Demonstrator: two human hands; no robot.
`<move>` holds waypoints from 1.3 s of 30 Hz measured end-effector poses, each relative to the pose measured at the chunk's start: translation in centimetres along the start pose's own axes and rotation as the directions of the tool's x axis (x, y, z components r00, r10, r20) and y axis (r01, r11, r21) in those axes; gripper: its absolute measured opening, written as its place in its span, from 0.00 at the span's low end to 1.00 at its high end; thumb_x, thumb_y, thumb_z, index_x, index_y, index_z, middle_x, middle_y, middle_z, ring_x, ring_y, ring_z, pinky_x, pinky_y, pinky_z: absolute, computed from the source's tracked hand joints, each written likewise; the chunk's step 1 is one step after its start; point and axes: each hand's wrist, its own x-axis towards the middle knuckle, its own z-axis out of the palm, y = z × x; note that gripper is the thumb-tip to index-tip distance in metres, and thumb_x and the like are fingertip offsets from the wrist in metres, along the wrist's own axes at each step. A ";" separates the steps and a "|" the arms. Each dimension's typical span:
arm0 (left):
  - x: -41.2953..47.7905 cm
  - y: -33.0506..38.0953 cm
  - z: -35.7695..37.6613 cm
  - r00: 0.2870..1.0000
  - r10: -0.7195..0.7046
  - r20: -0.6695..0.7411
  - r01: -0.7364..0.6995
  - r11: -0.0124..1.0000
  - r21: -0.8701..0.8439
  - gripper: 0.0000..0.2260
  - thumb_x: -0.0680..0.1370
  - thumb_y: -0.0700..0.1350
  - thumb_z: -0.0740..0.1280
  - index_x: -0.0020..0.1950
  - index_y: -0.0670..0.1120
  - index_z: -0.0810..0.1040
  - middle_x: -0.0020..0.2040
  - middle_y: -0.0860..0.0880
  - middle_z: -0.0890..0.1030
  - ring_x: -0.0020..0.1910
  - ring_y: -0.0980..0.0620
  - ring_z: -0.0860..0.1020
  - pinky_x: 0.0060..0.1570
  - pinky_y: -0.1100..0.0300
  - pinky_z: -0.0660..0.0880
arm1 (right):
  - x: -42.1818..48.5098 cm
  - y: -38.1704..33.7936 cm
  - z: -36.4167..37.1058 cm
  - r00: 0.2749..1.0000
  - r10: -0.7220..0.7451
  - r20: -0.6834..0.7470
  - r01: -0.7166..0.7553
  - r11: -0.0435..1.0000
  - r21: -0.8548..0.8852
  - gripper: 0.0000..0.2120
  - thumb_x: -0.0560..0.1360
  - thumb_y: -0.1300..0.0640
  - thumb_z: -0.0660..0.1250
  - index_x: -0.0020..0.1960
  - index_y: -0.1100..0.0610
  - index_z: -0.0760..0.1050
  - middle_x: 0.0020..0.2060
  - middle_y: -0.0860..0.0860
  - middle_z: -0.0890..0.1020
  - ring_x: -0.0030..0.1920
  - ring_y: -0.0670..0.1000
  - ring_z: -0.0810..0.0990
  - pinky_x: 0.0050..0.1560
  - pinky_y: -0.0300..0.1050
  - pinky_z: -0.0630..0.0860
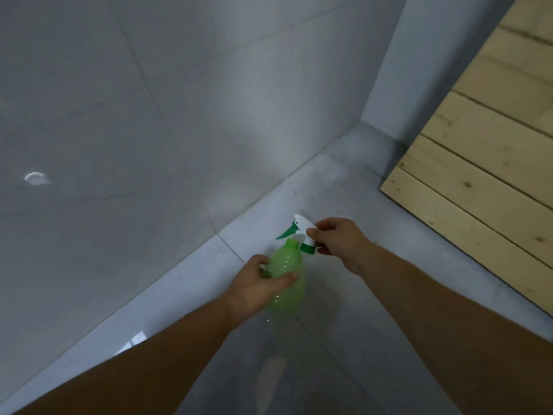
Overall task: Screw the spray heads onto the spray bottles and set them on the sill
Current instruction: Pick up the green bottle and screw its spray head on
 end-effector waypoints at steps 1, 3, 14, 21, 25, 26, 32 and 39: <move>-0.7 1.2 0.0 1.000 0.025 0.011 -0.025 1.000 -0.007 0.21 0.72 0.53 0.78 0.60 0.49 0.75 0.50 0.51 0.83 0.44 0.53 0.84 0.40 0.62 0.81 | -1.0 -1.4 -1.0 1.000 -0.020 -0.011 0.020 1.000 0.006 0.14 0.73 0.61 0.74 0.56 0.65 0.78 0.44 0.58 0.83 0.40 0.52 0.83 0.41 0.44 0.82; -2.6 4.0 -0.2 0.996 0.085 0.028 -0.084 0.996 -0.017 0.22 0.72 0.53 0.78 0.60 0.50 0.75 0.50 0.51 0.83 0.43 0.54 0.84 0.38 0.65 0.80 | -3.6 -4.4 -3.0 0.997 -0.060 -0.047 0.062 0.996 0.062 0.15 0.72 0.61 0.74 0.56 0.68 0.78 0.48 0.64 0.84 0.45 0.59 0.84 0.48 0.52 0.83; -14.5 14.7 -2.6 0.909 0.415 0.042 -0.416 0.909 0.025 0.24 0.71 0.45 0.80 0.64 0.48 0.77 0.59 0.45 0.82 0.56 0.45 0.83 0.56 0.50 0.81 | -21.5 -20.6 -13.6 0.793 -0.493 -0.358 0.581 0.788 0.203 0.04 0.76 0.61 0.70 0.48 0.61 0.76 0.42 0.57 0.85 0.42 0.54 0.87 0.44 0.44 0.83; -20.1 17.3 -3.8 0.852 0.518 0.078 -0.523 0.849 0.072 0.24 0.70 0.44 0.81 0.63 0.50 0.77 0.55 0.47 0.82 0.43 0.60 0.81 0.36 0.73 0.76 | -30.8 -23.6 -16.6 0.702 -0.576 -0.419 0.695 0.683 0.225 0.10 0.75 0.60 0.71 0.55 0.62 0.78 0.43 0.52 0.87 0.44 0.50 0.87 0.44 0.42 0.83; -22.2 17.6 -4.3 0.833 0.546 0.092 -0.552 0.831 0.071 0.24 0.70 0.43 0.81 0.63 0.50 0.77 0.56 0.45 0.83 0.45 0.58 0.82 0.37 0.71 0.77 | -33.6 -23.6 -17.0 0.664 -0.620 -0.418 0.727 0.665 0.169 0.11 0.76 0.60 0.70 0.56 0.62 0.77 0.41 0.52 0.88 0.43 0.51 0.87 0.46 0.45 0.83; -22.7 17.6 -4.3 0.828 0.553 0.093 -0.559 0.826 0.071 0.24 0.70 0.43 0.81 0.62 0.50 0.77 0.57 0.45 0.83 0.46 0.57 0.82 0.38 0.70 0.78 | -34.1 -23.5 -17.0 0.657 -0.630 -0.414 0.733 0.663 0.154 0.11 0.76 0.60 0.70 0.56 0.63 0.77 0.41 0.52 0.88 0.43 0.50 0.87 0.46 0.45 0.83; -24.0 17.0 -4.6 0.808 0.578 0.113 -0.586 0.809 0.047 0.21 0.70 0.40 0.81 0.59 0.53 0.79 0.56 0.47 0.84 0.49 0.55 0.83 0.44 0.63 0.81 | -34.9 -22.8 -16.5 0.660 -0.646 -0.383 0.738 0.652 0.174 0.06 0.76 0.60 0.70 0.52 0.59 0.77 0.41 0.51 0.88 0.41 0.50 0.87 0.45 0.46 0.83; -25.5 17.5 -3.9 0.798 0.560 0.222 -0.563 0.825 -0.057 0.24 0.63 0.50 0.82 0.57 0.56 0.81 0.53 0.44 0.87 0.49 0.51 0.86 0.46 0.59 0.82 | -34.2 -20.5 -13.0 0.821 -0.558 -0.125 0.571 0.790 0.222 0.01 0.79 0.64 0.65 0.48 0.62 0.72 0.50 0.66 0.84 0.43 0.56 0.85 0.42 0.42 0.84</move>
